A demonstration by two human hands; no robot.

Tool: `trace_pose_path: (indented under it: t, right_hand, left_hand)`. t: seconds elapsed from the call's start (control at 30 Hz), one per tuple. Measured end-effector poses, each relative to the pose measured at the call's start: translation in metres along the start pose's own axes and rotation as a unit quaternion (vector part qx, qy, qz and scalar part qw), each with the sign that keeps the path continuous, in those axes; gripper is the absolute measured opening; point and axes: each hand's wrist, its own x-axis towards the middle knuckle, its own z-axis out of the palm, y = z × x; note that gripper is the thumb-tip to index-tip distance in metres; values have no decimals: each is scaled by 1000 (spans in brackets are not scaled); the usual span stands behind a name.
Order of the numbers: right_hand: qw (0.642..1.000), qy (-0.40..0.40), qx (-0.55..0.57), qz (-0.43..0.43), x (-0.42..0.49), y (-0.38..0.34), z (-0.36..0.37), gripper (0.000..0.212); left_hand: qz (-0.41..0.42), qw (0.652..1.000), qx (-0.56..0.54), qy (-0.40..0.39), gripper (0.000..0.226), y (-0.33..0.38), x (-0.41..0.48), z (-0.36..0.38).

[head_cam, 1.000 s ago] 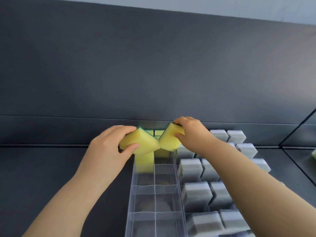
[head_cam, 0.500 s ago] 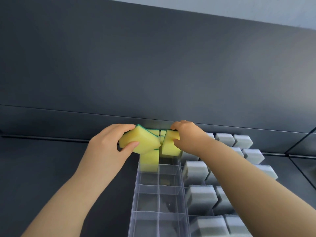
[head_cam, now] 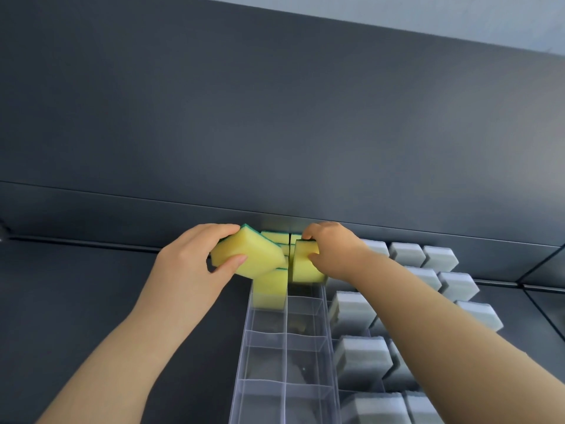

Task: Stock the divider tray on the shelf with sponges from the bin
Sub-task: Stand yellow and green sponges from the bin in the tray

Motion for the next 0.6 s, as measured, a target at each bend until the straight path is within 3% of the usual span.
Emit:
trace_pose_path:
  t: [0.33, 0.6]
  right_hand:
    - [999, -4, -33, -15, 2, -3, 6, 42]
    - [980, 24, -184, -74, 2, -5, 24, 27]
  left_hand:
    - [-1, 1000, 0, -4, 40, 2, -3, 3]
    - [-13, 1000, -3, -6, 40, -2, -4, 4]
